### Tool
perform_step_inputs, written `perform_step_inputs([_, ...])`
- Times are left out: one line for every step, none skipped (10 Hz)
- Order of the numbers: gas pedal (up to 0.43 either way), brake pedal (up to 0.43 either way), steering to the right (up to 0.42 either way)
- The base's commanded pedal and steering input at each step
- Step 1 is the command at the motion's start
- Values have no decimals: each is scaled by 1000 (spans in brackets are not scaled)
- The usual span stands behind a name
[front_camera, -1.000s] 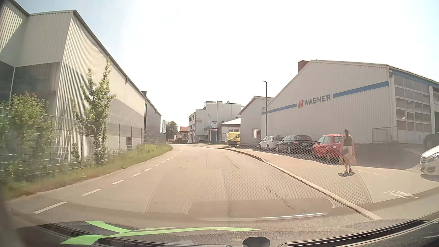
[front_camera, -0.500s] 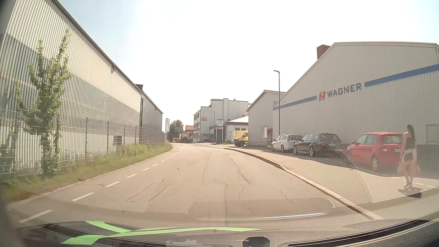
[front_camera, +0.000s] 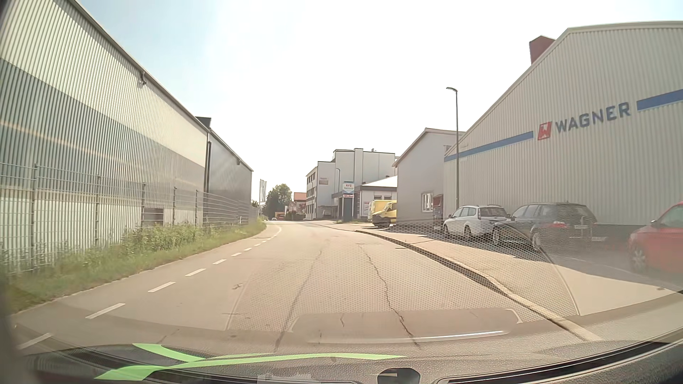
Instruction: Follow the waypoints while adhering to traffic rules and regulations
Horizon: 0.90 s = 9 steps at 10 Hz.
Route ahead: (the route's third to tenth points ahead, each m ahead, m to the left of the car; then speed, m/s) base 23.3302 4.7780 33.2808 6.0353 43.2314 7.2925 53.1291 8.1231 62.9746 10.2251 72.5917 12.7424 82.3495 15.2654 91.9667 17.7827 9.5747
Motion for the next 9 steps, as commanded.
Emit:
perform_step_inputs([130, 0, -24])
perform_step_inputs([130, 0, -24])
perform_step_inputs([130, 0, -25])
perform_step_inputs([130, 0, -25])
perform_step_inputs([130, 0, -26])
perform_step_inputs([130, 0, -26])
perform_step_inputs([130, 0, -28])
perform_step_inputs([130, 0, -28])
perform_step_inputs([130, 0, -28])
